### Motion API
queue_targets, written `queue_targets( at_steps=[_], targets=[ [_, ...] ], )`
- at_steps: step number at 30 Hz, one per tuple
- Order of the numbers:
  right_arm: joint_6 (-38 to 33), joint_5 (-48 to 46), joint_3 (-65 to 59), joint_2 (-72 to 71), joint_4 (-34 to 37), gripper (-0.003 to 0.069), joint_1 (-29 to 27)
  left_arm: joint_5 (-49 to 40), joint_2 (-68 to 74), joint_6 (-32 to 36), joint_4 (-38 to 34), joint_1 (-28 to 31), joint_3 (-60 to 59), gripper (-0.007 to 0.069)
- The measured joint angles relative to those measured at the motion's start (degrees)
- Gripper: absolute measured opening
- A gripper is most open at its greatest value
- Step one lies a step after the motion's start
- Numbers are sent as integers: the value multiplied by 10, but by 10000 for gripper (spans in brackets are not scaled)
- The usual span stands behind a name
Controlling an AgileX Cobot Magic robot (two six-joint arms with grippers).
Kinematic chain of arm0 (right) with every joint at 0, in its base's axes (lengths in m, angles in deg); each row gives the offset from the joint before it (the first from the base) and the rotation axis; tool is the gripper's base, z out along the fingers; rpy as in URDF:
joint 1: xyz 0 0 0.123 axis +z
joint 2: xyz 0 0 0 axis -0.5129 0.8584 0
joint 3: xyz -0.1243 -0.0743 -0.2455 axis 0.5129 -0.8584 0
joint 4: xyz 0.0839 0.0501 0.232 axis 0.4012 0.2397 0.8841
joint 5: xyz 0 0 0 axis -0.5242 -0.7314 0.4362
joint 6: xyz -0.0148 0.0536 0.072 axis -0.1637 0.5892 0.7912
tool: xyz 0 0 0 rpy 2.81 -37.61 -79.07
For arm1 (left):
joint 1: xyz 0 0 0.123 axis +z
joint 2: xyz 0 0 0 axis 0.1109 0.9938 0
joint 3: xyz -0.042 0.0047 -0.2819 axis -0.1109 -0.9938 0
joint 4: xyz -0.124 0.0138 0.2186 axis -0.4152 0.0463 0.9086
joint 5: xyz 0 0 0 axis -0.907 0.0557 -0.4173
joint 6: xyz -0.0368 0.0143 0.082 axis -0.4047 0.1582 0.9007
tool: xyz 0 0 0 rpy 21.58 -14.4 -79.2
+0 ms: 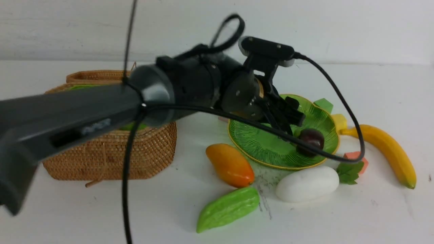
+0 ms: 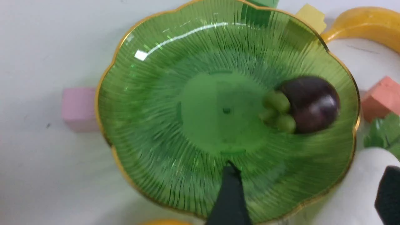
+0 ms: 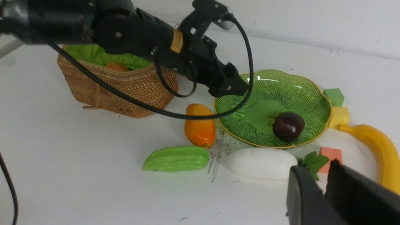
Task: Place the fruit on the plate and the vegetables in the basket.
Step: Grab a mangosteen with your left arm and put it on the plate on the right, then take a chayote with your left arm and place it on the basket on the left.
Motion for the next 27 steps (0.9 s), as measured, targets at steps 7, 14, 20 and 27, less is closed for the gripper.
queue_targets(
  at_steps=[7, 14, 20, 27],
  targets=[
    [0, -31, 0, 0, 27, 130, 0, -244, -118, 8, -37, 0, 1, 62],
    [-18, -70, 0, 0, 46, 131, 0, -340, -146, 167, -124, -1, -101, -7],
    [-28, -71, 0, 0, 46, 136, 0, -245, -112, 219, -145, -3, -159, 192],
    [-30, -86, 0, 0, 46, 139, 0, -167, -43, 224, -110, -3, -162, 603]
  ],
)
